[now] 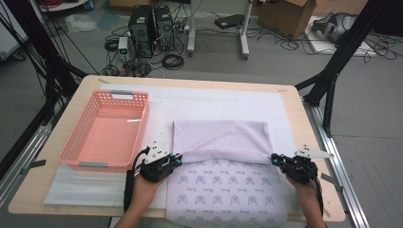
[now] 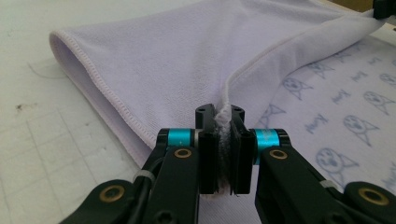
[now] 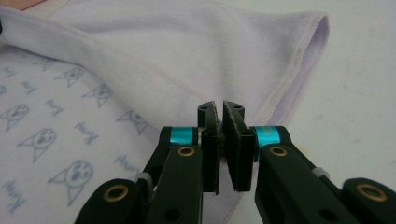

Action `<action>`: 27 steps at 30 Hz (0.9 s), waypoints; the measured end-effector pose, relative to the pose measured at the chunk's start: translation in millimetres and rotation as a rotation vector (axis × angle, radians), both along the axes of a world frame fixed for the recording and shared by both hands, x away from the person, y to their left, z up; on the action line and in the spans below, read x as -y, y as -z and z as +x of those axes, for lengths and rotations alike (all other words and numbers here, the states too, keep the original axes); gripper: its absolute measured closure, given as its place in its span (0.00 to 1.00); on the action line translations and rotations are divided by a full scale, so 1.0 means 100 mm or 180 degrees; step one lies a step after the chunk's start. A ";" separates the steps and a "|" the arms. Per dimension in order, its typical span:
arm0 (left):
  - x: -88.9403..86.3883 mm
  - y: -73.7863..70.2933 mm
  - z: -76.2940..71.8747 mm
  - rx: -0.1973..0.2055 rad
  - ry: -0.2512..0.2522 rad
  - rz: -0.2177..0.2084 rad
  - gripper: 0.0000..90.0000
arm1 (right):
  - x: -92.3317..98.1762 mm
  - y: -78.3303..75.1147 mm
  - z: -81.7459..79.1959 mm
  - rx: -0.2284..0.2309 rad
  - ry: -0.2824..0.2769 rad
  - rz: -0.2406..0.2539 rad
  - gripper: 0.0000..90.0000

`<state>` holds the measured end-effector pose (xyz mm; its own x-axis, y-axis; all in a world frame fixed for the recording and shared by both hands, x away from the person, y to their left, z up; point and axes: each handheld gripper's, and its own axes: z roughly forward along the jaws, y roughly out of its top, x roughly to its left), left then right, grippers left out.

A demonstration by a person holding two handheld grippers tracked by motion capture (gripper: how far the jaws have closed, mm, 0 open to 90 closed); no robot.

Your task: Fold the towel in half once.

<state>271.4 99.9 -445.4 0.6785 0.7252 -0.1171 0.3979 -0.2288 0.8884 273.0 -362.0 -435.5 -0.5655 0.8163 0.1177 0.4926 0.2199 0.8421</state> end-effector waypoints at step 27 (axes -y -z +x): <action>-0.03 0.01 -0.74 0.0058 0.0037 -0.0023 0.93 | 0.08 0.00 -0.75 0.0018 -0.0026 0.0052 0.94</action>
<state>197.5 103.3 -446.5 0.6890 0.7164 -0.1098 0.3789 -0.2269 0.8972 197.6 -369.6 -435.1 -0.5729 0.8096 0.1278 0.4861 0.2100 0.8483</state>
